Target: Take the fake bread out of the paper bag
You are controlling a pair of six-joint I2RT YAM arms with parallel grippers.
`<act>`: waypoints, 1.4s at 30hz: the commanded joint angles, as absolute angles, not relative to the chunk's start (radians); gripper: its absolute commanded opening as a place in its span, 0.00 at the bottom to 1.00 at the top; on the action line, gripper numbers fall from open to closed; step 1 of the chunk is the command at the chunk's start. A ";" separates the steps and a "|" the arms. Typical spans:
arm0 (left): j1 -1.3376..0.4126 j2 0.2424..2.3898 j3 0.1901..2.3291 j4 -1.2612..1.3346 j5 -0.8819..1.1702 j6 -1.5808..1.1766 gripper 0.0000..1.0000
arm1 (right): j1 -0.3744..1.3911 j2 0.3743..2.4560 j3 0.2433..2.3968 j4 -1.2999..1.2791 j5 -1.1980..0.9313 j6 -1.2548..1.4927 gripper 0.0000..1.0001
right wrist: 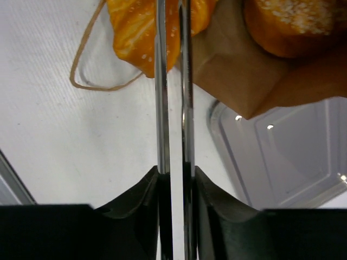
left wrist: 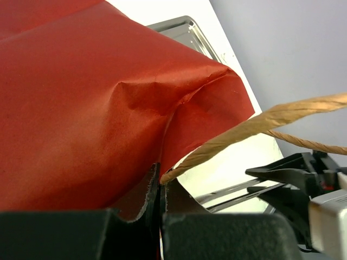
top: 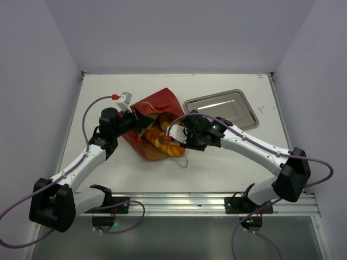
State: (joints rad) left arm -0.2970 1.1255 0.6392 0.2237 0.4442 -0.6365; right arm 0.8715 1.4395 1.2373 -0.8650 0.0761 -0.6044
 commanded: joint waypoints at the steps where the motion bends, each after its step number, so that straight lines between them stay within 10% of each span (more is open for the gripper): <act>1: -0.302 1.115 0.624 0.264 0.436 -0.640 0.00 | 0.874 1.460 1.255 -0.900 0.018 -0.578 0.34; 18: -0.302 1.112 0.604 0.299 0.448 -0.658 0.00 | 0.877 1.479 1.259 -0.968 0.043 -0.548 0.46; 42: -0.302 0.896 0.485 0.362 0.266 -0.870 0.00 | 0.930 1.546 1.308 -1.020 0.209 -0.472 0.38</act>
